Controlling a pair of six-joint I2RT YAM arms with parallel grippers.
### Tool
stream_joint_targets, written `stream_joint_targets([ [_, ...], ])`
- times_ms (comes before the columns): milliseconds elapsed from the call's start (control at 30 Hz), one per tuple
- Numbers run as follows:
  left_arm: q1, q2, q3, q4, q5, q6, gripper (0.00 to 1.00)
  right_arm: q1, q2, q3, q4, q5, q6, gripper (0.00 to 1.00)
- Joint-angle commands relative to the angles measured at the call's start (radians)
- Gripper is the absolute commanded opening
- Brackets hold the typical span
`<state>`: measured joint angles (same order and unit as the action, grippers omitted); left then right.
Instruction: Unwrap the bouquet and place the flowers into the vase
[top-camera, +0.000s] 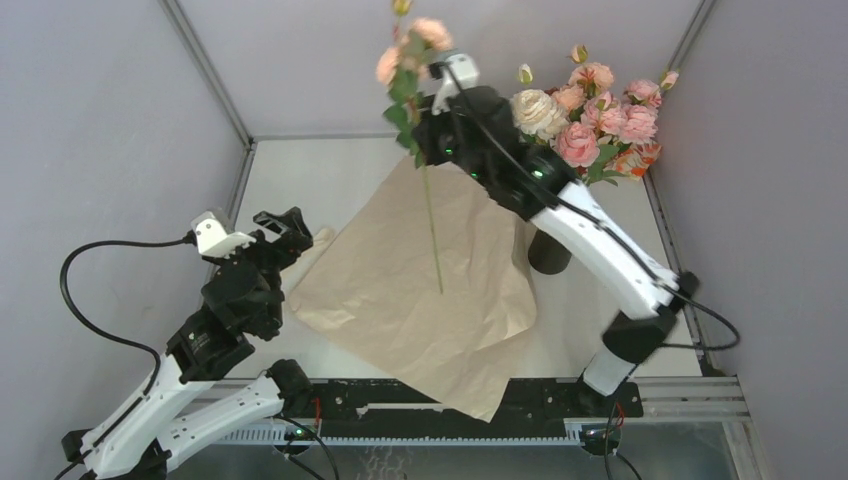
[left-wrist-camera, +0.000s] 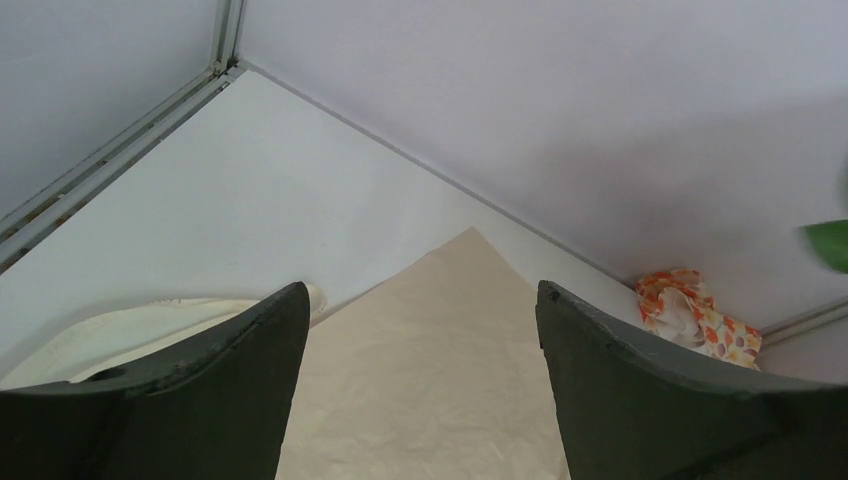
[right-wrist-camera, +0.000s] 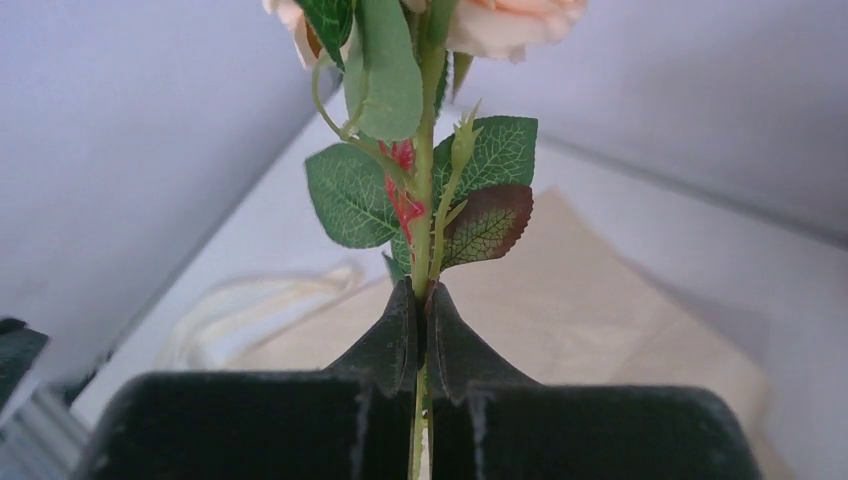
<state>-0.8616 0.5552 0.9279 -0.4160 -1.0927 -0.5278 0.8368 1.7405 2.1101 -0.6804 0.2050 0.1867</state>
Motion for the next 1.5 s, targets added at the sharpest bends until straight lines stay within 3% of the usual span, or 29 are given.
stream_joint_targets([
  [0,0.006,0.005,-0.017,0.001,0.007,-0.023,0.87,0.055,-0.276,-0.234,0.308,0.339,-0.212,0.0],
  [200,0.007,0.028,-0.014,0.007,0.019,-0.028,0.87,0.088,-0.573,-0.493,0.711,0.522,-0.432,0.0],
  [500,0.008,0.074,-0.003,0.016,0.054,-0.038,0.87,0.069,-0.692,-0.615,1.067,0.732,-0.846,0.0],
  [633,0.01,0.084,-0.002,0.019,0.062,-0.043,0.87,-0.009,-0.722,-0.634,1.071,0.753,-0.858,0.0],
  [967,0.013,0.101,-0.001,0.028,0.08,-0.046,0.87,-0.221,-0.753,-0.692,0.923,0.696,-0.701,0.0],
  [1467,0.019,0.111,-0.006,0.03,0.091,-0.049,0.87,-0.296,-0.69,-0.852,0.96,0.666,-0.63,0.0],
])
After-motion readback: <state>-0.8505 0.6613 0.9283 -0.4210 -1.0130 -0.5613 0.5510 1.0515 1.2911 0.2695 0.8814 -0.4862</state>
